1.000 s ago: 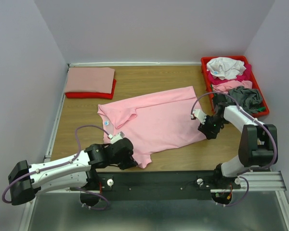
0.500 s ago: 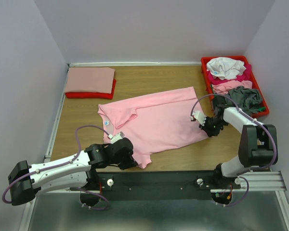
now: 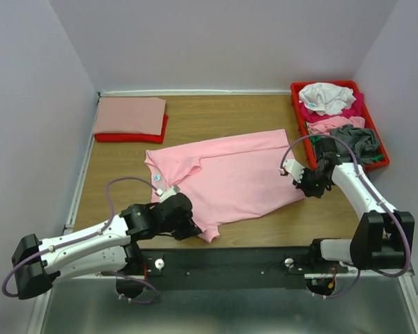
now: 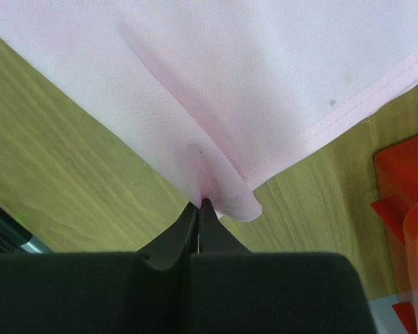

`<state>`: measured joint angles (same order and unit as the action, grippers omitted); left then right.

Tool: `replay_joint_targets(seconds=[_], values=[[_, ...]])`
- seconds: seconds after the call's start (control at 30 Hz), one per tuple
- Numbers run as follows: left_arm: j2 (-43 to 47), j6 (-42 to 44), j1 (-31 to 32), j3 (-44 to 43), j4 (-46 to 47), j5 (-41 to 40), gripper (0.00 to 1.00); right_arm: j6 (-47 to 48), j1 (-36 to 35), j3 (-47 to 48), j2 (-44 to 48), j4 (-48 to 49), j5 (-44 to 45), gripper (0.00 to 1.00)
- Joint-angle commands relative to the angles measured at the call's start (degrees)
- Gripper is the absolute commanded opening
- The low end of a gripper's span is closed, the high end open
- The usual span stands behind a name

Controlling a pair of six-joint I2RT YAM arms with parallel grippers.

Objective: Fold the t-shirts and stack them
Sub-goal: Fold the tshirt

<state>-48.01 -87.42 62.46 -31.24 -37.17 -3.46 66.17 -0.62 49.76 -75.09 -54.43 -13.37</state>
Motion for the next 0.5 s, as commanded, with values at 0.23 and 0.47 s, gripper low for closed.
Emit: replay_joint_targets(seconds=[0.23,0.47], values=[[2.56,6.29,-8.74,-7.86,-7.99,-3.48,0.0,-0.78,0.36,-4.75,0.83,0.56,1.76,0.0],[4.86,10.42,-14.46,-14.01,-13.8,-5.24,0.0,-0.52,0.36,-5.72,2.75,0.21,-0.61,0.1]])
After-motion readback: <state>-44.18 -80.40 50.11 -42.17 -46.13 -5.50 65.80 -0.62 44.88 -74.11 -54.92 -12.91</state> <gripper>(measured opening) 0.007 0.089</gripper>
